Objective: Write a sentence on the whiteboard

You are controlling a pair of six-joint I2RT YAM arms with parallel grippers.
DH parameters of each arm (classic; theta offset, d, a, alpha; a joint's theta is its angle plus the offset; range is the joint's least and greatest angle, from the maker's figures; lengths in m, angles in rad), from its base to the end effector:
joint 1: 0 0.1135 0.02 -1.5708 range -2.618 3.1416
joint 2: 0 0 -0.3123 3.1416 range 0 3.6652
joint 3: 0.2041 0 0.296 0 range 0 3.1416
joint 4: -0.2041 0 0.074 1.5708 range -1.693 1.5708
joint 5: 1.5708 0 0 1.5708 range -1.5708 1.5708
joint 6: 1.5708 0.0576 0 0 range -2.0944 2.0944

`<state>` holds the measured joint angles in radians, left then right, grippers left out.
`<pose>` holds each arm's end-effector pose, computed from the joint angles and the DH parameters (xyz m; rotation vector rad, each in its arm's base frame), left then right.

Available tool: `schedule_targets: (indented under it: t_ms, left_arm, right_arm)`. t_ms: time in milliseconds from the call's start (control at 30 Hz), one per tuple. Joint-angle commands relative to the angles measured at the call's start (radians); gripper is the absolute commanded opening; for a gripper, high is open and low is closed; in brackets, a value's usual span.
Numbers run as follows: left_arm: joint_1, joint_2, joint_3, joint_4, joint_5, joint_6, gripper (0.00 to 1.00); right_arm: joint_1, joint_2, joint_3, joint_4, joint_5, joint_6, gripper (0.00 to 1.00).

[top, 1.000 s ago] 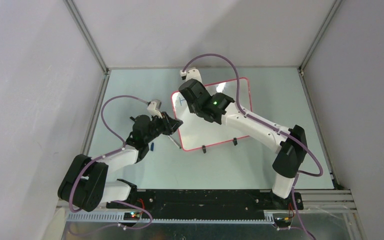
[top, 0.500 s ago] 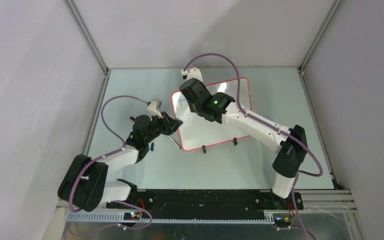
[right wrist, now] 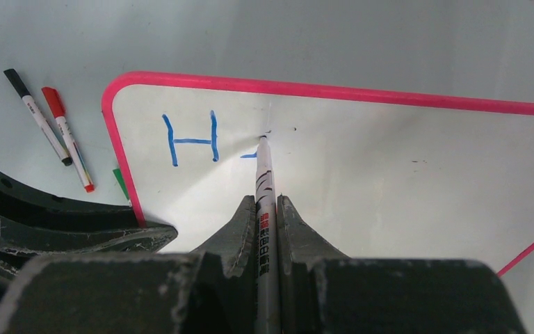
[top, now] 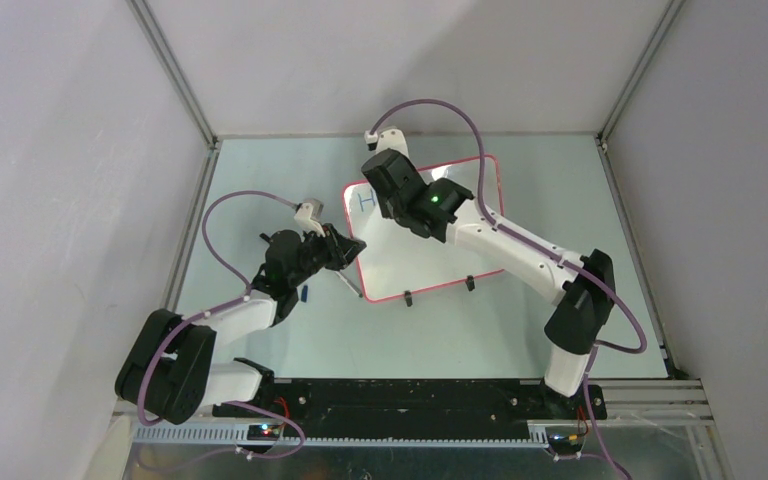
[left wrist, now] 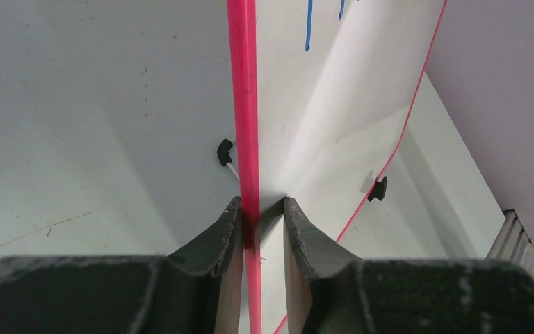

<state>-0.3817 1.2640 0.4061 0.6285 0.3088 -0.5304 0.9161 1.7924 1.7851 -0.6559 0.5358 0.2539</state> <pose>0.2590 -0.1228 0.2019 0.0915 1.8854 -0.9164 0.3133 0.3599 0.4000 -0.4190 2.0882 0.0854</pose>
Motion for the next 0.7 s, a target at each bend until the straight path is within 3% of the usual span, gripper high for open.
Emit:
schedule_targets:
  t_ms: [0, 667]
  left_arm:
    - [-0.004, -0.016, 0.017, -0.014, -0.045, 0.051, 0.08]
    - [-0.006, -0.021, 0.018, -0.021, -0.051, 0.056, 0.08]
  right_arm:
    - [-0.004, 0.021, 0.052, 0.008, 0.010, 0.000, 0.00]
    - [0.011, 0.043, 0.068, -0.012, -0.041, -0.005, 0.00]
